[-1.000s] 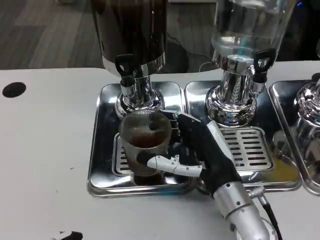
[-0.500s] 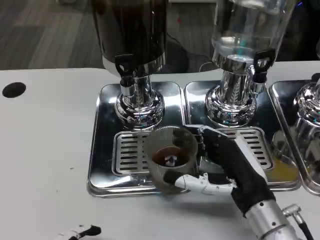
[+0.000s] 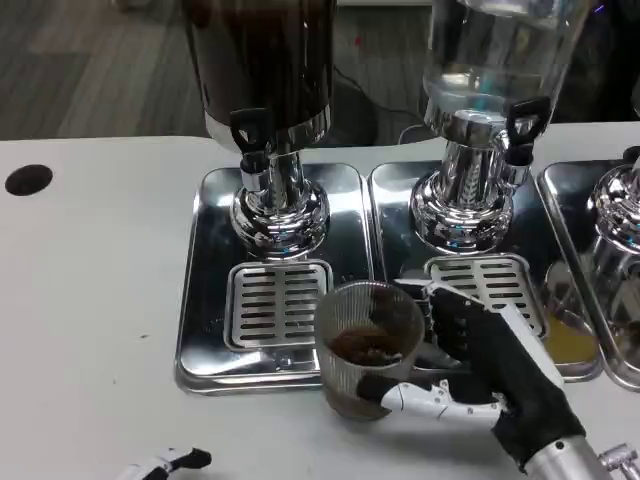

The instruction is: Grasp the cup under the faucet to collect the drink, then remove the cup.

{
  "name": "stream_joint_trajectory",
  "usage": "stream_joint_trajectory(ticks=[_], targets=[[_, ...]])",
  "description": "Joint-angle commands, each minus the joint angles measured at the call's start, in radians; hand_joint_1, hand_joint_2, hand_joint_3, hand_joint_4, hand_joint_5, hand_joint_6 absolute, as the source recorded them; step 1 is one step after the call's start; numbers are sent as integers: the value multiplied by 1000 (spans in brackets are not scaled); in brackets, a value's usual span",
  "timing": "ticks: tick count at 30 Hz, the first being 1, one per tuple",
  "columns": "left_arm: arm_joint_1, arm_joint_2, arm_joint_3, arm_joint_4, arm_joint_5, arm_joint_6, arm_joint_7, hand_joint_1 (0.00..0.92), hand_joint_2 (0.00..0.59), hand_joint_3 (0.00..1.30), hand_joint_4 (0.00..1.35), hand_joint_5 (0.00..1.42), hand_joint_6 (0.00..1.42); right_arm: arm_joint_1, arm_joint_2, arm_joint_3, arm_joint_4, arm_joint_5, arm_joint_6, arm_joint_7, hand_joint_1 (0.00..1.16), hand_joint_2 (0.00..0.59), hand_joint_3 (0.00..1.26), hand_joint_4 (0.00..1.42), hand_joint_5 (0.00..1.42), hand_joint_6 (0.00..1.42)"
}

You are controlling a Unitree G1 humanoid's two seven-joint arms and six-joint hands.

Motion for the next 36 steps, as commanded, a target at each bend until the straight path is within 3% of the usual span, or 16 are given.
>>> stream_joint_trajectory(ticks=[1, 17, 36], targets=[[-5, 17, -21, -8, 17, 26, -12, 0, 99, 336, 236, 408, 786, 8, -2, -17, -39, 44, -57, 20, 806, 72, 427, 451, 450, 427], [-18, 44, -39, -15, 12, 74, -15, 0, 97, 328, 236, 408, 790, 62, -27, -57, -39, 98, -126, 74, 801, 70, 427, 451, 451, 427], [-18, 43, -71, -64, 39, 146, -46, 0, 92, 324, 246, 408, 794, 79, -46, -117, 135, 151, -301, 150, 795, 69, 440, 466, 460, 427]])
